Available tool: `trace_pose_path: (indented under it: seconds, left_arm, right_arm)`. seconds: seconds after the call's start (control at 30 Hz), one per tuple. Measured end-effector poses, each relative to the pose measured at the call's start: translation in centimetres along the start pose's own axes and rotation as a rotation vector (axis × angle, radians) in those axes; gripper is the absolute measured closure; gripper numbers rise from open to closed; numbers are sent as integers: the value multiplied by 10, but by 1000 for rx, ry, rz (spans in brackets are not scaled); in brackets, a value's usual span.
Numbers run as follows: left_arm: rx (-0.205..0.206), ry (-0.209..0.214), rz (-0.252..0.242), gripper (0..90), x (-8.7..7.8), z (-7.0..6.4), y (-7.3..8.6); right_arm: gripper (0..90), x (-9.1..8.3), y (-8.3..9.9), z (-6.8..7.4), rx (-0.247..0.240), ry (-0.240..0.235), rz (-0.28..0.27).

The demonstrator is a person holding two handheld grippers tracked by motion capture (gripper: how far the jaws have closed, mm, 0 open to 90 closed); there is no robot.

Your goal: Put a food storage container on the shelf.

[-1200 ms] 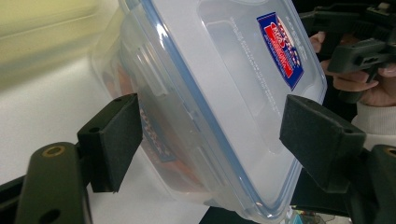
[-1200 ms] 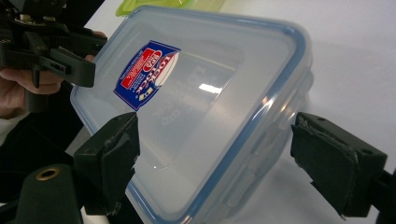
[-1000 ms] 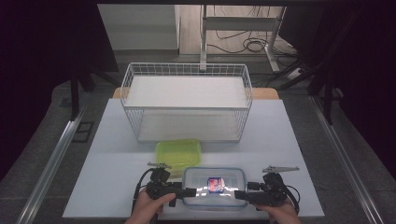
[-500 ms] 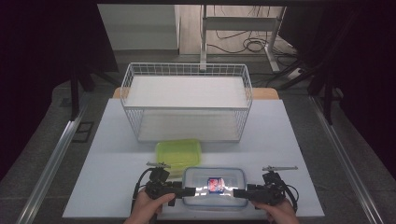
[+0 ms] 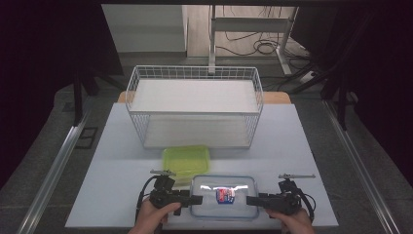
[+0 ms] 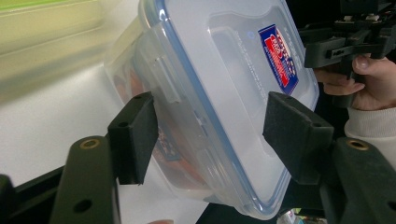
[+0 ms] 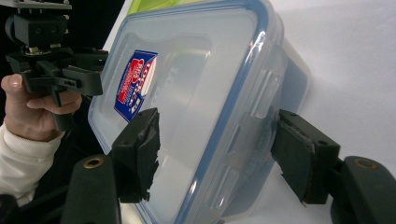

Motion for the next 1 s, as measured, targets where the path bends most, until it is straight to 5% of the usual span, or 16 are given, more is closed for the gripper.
trace_pose_path:
  seconds: [0.53, 1.0]
  left_arm:
    - [44, 32, -17, 465, -9, -2, 4]
    - [66, 19, -36, 491, -12, -7, 7]
  right_arm:
    - [456, -11, 4, -1, -5, -57, -16]
    - [476, -14, 6, 3, -27, -51, -31]
Point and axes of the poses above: each handheld gripper's, and its own axes: x roughly forward along the jaws, y roughly out of its underside, z roughly to its left, the point moved 2 cm from there along x, roughly forward along the jaws, and after that the axes turned 3 degrees about -z, right-handed, at the moved point
